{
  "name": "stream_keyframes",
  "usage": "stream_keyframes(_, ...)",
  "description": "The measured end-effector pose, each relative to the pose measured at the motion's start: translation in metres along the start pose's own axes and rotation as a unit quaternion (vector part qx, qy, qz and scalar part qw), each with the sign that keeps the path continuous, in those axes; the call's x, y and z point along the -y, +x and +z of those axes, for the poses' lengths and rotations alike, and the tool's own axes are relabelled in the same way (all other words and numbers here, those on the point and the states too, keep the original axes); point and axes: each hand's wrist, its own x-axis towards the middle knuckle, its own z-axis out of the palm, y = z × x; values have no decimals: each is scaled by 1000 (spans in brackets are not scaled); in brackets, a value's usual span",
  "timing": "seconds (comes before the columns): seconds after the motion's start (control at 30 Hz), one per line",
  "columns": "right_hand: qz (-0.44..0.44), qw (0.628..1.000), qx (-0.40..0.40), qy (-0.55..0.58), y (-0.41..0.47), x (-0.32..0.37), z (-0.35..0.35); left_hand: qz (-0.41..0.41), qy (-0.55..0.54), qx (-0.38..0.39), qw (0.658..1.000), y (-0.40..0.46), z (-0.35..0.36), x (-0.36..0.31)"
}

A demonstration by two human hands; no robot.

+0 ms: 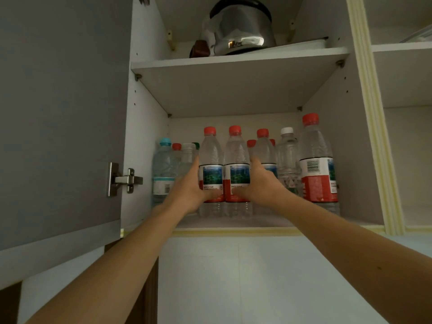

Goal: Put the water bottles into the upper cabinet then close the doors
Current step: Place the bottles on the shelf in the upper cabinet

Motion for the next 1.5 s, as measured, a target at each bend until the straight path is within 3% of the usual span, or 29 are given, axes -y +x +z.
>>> stream_keyframes(0.47, 45, 997, 50, -35, 29, 7, 15, -16, 72, -49, 996, 6, 8, 17)
stream_keyframes(0.8, 66, 995, 29, -63, 42, 1, 29, -22, 108, -48, 993, 16, 15, 20)
stream_keyframes(1.1, 20, 996, -41, -71, 39, -12, 40, -26, 114, -54, 992, 17, 17, 21)
stream_keyframes(1.37, -21, 997, -18, -72, 13, -10, 23, -38, 125, -103, 986, 11, 12, 26)
stream_keyframes(1.5, -87, 988, -106, -77, -15, -12, -5, -29, 94, -143, 985, 11, 8, 19)
